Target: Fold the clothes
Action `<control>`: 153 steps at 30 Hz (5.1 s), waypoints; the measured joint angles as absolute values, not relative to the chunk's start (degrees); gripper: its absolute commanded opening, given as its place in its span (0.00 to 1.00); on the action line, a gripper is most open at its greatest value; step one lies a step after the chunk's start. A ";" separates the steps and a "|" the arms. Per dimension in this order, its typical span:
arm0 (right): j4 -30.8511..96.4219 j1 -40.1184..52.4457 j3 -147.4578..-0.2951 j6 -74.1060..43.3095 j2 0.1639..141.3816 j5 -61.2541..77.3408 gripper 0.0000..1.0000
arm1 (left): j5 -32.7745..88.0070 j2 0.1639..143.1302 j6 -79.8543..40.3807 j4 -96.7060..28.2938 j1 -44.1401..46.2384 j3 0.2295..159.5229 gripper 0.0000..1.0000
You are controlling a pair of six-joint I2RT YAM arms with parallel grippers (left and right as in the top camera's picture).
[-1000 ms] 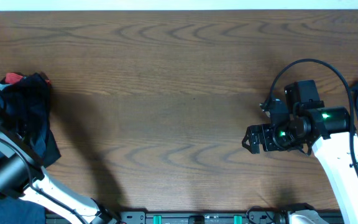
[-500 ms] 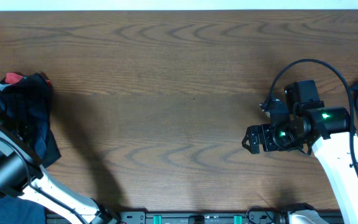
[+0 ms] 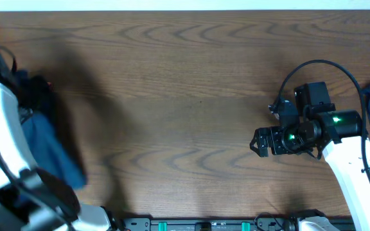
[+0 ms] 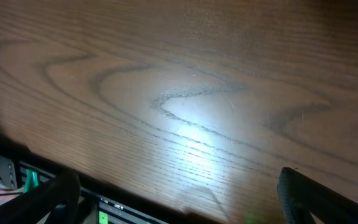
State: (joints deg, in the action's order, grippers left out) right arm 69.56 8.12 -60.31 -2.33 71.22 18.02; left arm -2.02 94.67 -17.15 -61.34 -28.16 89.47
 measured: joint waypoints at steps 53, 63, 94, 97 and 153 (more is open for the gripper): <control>71.26 -16.60 -76.20 -6.09 71.16 15.40 0.99 | 3.77 109.62 -18.15 -45.30 48.25 90.15 0.06; 70.89 -16.60 -76.99 -6.09 71.16 15.40 0.99 | 6.35 109.62 -17.74 -43.55 52.95 90.15 0.14; 65.39 -14.17 -77.76 -6.00 82.11 18.20 0.99 | -2.59 91.98 -26.37 -70.63 15.07 88.27 0.73; 64.84 -13.93 -77.78 -6.02 82.13 18.37 0.99 | -2.55 91.53 -28.38 -70.17 13.43 81.91 0.73; 68.27 -12.14 -77.84 -5.41 82.13 21.45 0.99 | -4.36 92.07 -47.27 -26.28 -22.00 42.70 0.06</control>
State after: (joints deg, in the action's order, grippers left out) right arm 68.27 -12.14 -77.84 -5.41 82.13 21.45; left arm -4.36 92.07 -47.27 -26.28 -22.00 42.70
